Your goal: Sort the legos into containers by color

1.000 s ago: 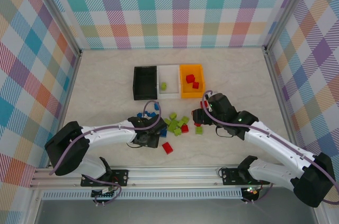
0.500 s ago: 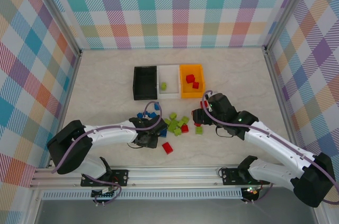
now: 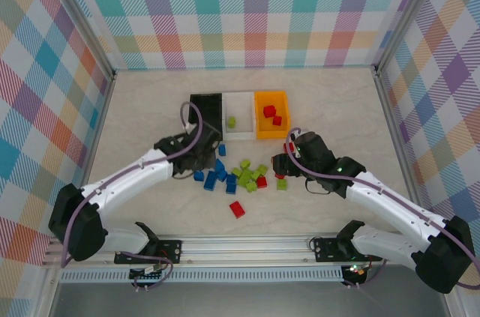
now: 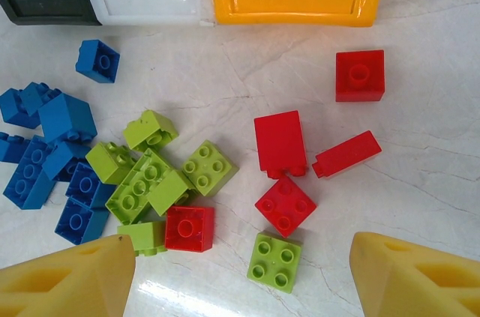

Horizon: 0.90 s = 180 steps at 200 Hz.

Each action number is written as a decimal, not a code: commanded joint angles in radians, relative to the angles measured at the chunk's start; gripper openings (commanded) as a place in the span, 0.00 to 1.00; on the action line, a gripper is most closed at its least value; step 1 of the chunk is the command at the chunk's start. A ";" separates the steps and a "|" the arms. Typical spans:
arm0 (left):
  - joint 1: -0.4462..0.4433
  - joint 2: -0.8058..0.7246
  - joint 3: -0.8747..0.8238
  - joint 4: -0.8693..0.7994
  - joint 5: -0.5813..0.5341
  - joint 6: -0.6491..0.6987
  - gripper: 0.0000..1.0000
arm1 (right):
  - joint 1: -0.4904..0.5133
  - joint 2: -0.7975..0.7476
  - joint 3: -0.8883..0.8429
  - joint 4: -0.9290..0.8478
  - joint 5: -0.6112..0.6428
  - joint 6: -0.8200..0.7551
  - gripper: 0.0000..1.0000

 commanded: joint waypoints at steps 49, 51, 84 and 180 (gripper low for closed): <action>0.180 0.497 0.510 -0.017 -0.188 0.145 0.35 | 0.001 -0.011 0.012 0.017 0.012 0.009 0.76; 0.183 0.509 0.522 -0.020 -0.188 0.145 0.35 | 0.000 -0.012 0.012 0.018 0.012 0.009 0.76; 0.197 0.651 0.662 -0.067 -0.187 0.148 0.34 | -0.001 -0.023 0.010 0.006 0.014 0.002 0.76; 0.103 0.254 0.446 0.047 -0.071 0.098 1.00 | 0.032 0.117 0.031 0.038 -0.193 -0.071 0.72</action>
